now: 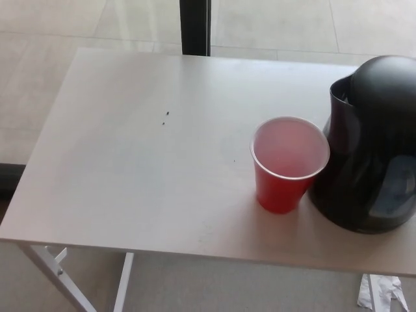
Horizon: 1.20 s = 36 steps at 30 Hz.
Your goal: The robot uses its right hand to lift up a kettle kept on the middle of the desk by its handle and tilt it into a glass kept next to it to pour out water
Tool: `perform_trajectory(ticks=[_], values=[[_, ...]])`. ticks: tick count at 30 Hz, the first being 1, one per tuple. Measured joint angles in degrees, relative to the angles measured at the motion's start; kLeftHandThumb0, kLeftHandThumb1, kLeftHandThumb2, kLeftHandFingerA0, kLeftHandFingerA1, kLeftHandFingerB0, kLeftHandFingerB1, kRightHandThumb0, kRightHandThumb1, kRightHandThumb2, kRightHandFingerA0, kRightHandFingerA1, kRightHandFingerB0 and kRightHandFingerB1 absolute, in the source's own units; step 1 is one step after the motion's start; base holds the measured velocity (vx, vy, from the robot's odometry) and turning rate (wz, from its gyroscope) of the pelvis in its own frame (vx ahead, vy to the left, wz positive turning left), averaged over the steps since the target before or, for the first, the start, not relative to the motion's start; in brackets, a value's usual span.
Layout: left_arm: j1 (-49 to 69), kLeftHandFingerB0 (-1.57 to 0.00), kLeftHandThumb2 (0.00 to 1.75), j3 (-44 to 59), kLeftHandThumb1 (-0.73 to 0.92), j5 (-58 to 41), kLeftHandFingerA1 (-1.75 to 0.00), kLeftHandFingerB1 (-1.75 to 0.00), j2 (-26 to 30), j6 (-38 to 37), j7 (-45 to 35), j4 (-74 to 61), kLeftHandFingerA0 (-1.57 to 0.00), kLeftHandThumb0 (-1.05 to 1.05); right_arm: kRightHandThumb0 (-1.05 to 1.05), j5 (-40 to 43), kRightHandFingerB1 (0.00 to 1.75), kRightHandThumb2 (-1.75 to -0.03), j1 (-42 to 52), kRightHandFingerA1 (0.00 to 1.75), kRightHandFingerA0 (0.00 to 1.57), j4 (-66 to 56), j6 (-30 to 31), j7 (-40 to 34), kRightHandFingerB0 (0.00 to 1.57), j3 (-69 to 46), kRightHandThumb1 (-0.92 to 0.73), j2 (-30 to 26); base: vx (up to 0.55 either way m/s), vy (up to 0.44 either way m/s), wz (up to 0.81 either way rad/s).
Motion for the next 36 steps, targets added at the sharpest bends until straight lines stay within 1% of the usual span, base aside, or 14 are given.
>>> perform_trajectory(ticks=[1, 2, 6, 7, 11, 15, 17, 18, 24, 29, 31, 33, 34, 36], values=[[-0.1, -0.37, 1.17, 0.4, 0.34, -0.2, -0.59, -0.91, 0.2, -0.1, -0.4, 0.0, -0.54, -1.05, -0.64, 0.6, 0.19, -0.63, -0.3, 0.63, 0.05, 0.2, -0.1, 0.1, 0.01, -1.1, -0.68, -0.2, 0.00, 0.000, 0.00], [-0.2, -0.39, 0.88, 0.9, 0.44, -0.5, -0.63, -0.88, 0.3, -0.2, -1.0, 0.1, -0.52, -1.05, -0.82, 1.4, 0.14, -0.94, -0.8, 0.44, 0.03, 0.6, -0.1, 0.3, 0.00, -2.6, -0.56, -0.3, 0.00, 0.000, 0.00], [-0.3, -0.38, 1.15, 2.2, 0.30, -1.5, -0.56, -0.87, 0.4, -0.3, -2.6, 0.3, -0.58, -1.05, -0.92, 4.3, 0.07, -0.98, -2.1, 0.15, 0.00, 1.7, 0.4, 0.9, 0.00, -8.1, -0.62, -1.0, 0.00, 0.000, 0.00], [-0.3, -0.41, 0.87, 2.5, 0.44, -1.7, -0.61, -0.86, 0.4, -0.3, -3.0, 0.4, -0.56, -1.05, -0.84, 5.1, 0.14, -0.98, -2.7, 0.22, 0.00, 2.2, 0.7, 1.0, 0.00, -9.7, -0.57, -1.5, 0.00, 0.000, 0.00], [-0.6, -0.41, 0.86, 3.7, 0.42, -2.5, -0.62, -0.84, 0.4, -0.3, -4.3, 1.1, -0.55, -1.05, -0.83, 8.3, 0.11, -0.95, -5.6, 0.50, 0.01, 3.1, 1.9, 1.1, 0.00, -14.9, -0.59, -4.3, 0.00, 0.000, 0.00], [-1.1, -0.38, 1.16, 4.7, 0.32, -3.5, -0.57, -0.87, 0.4, -0.3, -5.7, 1.7, -0.56, -1.05, -0.88, 11.2, 0.06, -0.92, -10.0, 0.18, 0.02, 2.3, 3.4, 2.9, 0.00, -17.3, -0.53, -6.7, 0.00, 0.000, 0.00], [-1.4, -0.39, 0.88, 4.8, 0.47, -3.7, -0.60, -0.84, 0.4, -0.3, -6.2, 1.8, -0.55, -1.05, -0.84, 12.3, 0.18, -0.65, -12.8, 0.34, 0.00, 0.1, 4.0, 4.7, 0.00, -16.3, -0.59, -8.1, 0.00, 0.000, 0.00], [-1.5, -0.41, 0.88, 4.8, 0.45, -3.8, -0.61, -0.85, 0.4, -0.3, -6.3, 1.9, -0.55, -1.05, -0.91, 12.6, 0.07, -0.87, -13.7, 0.10, 0.00, -0.8, 4.2, 5.3, 0.00, -15.9, -0.52, -8.5, 0.00, 0.000, 0.00], [-1.7, -0.41, 0.88, 4.8, 0.45, -4.1, -0.61, -0.83, 0.4, -0.4, -7.2, 2.0, -0.56, -1.05, -1.05, 14.7, 0.20, -0.99, -20.6, 0.25, 0.00, -7.7, 6.9, 10.4, 0.00, -10.8, -0.60, -10.2, 0.00, 0.000, 0.00], [-1.8, -0.39, 1.16, 4.7, 0.31, -4.1, -0.60, -0.87, 0.4, -0.4, -7.4, 2.7, -0.59, -1.05, -1.05, 14.9, 0.11, -0.63, -25.4, 0.00, 0.00, -11.2, 8.5, 14.8, 0.00, -3.8, -0.54, -10.2, 0.00, 0.000, 0.00], [-1.8, -0.43, 0.88, 4.8, 0.45, -4.2, -0.62, -0.83, 0.4, -0.4, -7.5, 2.8, -0.58, -1.05, -0.75, 14.7, 0.28, -1.01, -26.8, 0.26, 0.00, -12.5, 9.1, 16.8, 0.00, 0.0, -0.45, -10.2, 0.00, 0.000, 0.00], [-1.8, -0.42, 1.15, 4.7, 0.29, -4.2, -0.56, -0.86, 0.4, -0.4, -7.6, 2.8, -0.58, -1.05, -0.97, 14.6, 0.10, -0.57, -27.6, 0.04, 0.00, -13.3, 9.5, 18.4, 0.00, 2.7, -0.51, -10.3, 0.00, 0.000, 0.00], [-1.9, -0.42, 1.16, 4.7, 0.29, -4.2, -0.57, -0.86, 0.4, -0.4, -7.7, 2.9, -0.58, -1.05, -0.95, 14.6, 0.00, -0.98, -27.8, 0.08, 0.00, -13.8, 9.8, 19.3, 0.00, 4.1, -0.54, -10.3, 0.00, 0.000, 0.00], [-1.9, -0.45, 0.87, 4.7, 0.44, -4.2, -0.62, -0.83, 0.4, -0.4, -7.7, 2.9, -0.57, -1.05, -0.91, 14.6, 0.00, -0.92, -27.9, 0.11, 0.00, -15.0, 10.4, 21.0, 0.00, 6.5, -0.50, -10.3, 0.00, 0.000, 0.00]])
